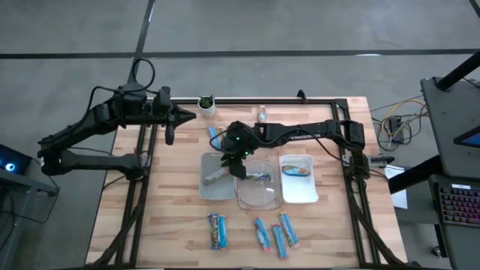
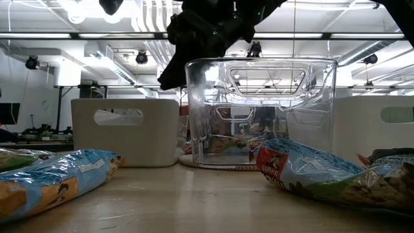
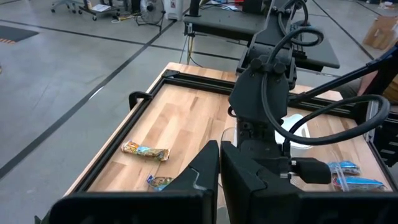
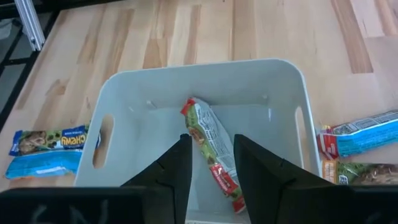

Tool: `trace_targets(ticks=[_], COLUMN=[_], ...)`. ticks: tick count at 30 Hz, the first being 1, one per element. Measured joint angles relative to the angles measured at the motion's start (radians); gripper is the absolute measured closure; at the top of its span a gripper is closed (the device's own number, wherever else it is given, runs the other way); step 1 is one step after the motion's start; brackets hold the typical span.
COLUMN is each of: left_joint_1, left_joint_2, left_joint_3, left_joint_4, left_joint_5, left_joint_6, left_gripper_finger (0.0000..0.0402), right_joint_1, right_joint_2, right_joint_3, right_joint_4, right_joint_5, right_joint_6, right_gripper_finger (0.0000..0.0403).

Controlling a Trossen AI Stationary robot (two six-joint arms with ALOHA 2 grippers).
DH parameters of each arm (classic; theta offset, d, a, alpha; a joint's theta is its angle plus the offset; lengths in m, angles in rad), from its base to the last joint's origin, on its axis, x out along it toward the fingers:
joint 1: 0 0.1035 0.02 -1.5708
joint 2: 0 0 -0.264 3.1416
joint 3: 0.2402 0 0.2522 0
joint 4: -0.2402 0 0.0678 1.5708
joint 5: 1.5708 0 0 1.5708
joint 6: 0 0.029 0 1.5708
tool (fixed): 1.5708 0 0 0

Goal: Pick and place Granola Bars by type
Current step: Put the red granola bar into the gray bin

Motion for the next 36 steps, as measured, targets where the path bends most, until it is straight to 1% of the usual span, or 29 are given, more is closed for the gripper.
trace_targets(ticks=[5, 8, 10, 15, 16, 22, 24, 26, 28, 31, 36], left_joint_1=[0.000, 0.000, 0.000, 0.000, 0.000, 0.000, 0.000, 0.000, 0.000, 0.000, 0.000], left_joint_2=[0.000, 0.000, 0.000, 0.000, 0.000, 0.000, 0.000, 0.000, 0.000, -0.003, -0.010], left_joint_3=[0.000, 0.000, 0.000, 0.000, 0.000, 0.000, 0.000, 0.000, 0.000, 0.000, 0.000], left_joint_4=[0.000, 0.000, 0.000, 0.000, 0.000, 0.000, -0.001, -0.001, -0.002, -0.003, -0.002], left_joint_5=[0.000, -0.003, -0.003, -0.003, -0.003, -0.003, -0.003, -0.003, -0.003, -0.003, -0.003], left_joint_6=[0.000, 0.000, 0.000, 0.000, 0.000, 0.000, 0.000, 0.000, 0.001, 0.011, 0.006], left_gripper_finger=[0.0402, 0.0402, 0.0402, 0.0402, 0.0402, 0.0402, 0.0402, 0.0402, 0.0402, 0.0402, 0.0402], right_joint_1=[-0.001, -0.004, -0.008, -0.016, -0.020, -0.051, -0.059, -0.063, -0.069, -0.076, -0.077], right_joint_2=[0.000, -0.002, -0.005, -0.025, -0.028, -0.046, -0.046, -0.047, -0.047, -0.056, -0.113], right_joint_3=[0.000, 0.015, 0.040, 0.136, 0.160, 0.288, 0.334, 0.375, 0.405, 0.417, 0.379], right_joint_4=[0.000, -0.002, -0.024, -0.138, -0.165, -0.346, -0.404, -0.469, -0.519, -0.541, -0.517], right_joint_5=[0.001, 0.004, 0.027, 0.113, 0.122, 0.148, 0.187, 0.218, 0.221, 0.221, 0.207], right_joint_6=[-0.010, 0.005, 0.026, 0.029, 0.023, 0.050, 0.054, 0.040, 0.010, -0.015, -0.029], right_gripper_finger=[0.0293, 0.0303, 0.0317, 0.0383, 0.0387, 0.0394, 0.0394, 0.0394, 0.0394, 0.0394, 0.0394])
